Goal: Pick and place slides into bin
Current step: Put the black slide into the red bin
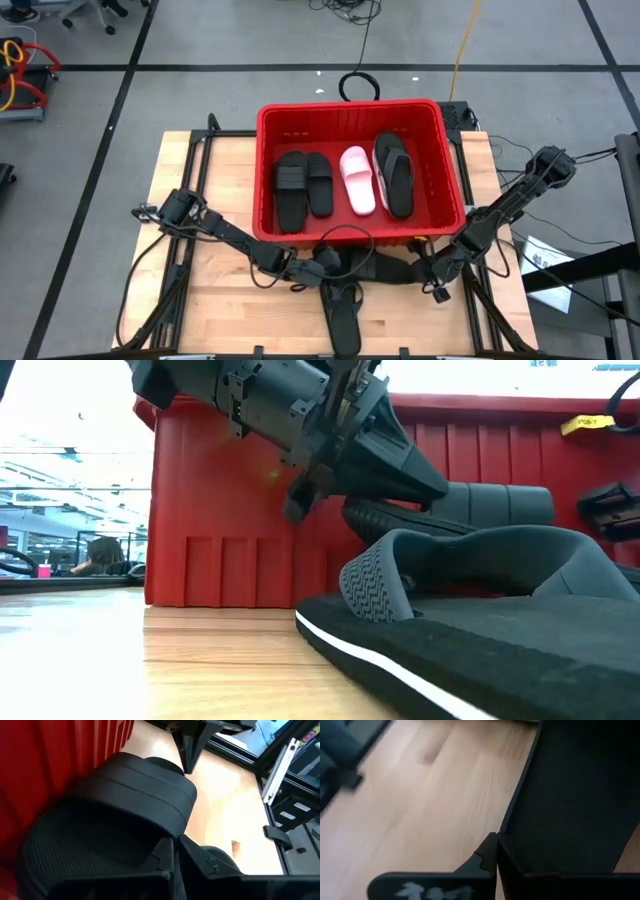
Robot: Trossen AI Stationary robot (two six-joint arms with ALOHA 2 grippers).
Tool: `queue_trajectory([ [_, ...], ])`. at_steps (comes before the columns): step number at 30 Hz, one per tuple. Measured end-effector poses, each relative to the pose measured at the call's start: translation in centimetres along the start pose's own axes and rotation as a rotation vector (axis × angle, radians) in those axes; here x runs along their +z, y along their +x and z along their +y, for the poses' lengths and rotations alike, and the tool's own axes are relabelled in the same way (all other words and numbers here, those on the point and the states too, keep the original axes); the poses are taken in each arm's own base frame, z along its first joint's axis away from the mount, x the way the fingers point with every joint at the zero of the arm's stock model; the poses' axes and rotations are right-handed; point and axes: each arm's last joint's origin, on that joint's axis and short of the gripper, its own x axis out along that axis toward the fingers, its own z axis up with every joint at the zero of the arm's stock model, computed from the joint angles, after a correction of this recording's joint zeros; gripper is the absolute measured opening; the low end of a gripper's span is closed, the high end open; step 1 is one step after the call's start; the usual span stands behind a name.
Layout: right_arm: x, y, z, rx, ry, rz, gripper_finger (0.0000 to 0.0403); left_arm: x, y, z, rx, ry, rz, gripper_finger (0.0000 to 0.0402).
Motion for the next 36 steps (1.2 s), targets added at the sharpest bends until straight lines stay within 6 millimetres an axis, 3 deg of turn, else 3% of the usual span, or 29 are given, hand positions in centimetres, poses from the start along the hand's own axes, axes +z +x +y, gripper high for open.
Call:
queue_trajectory([
  [16, 1.1, -0.3, 0.6, 0.064, 0.126, -0.058, 0.0, 0.2, 0.0, -0.3, -0.094, -0.063, 0.046, 0.0001],
  [28, 3.5, -2.4, 1.6, 0.158, 0.219, -0.184, 0.0, 1.9, -0.2, -2.8, -0.184, -0.061, 0.049, 0.0],
  [36, 3.9, -4.3, 1.9, 0.315, 0.261, -0.223, 0.0, 4.4, -1.0, -5.2, -0.135, 0.069, 0.197, 0.0],
])
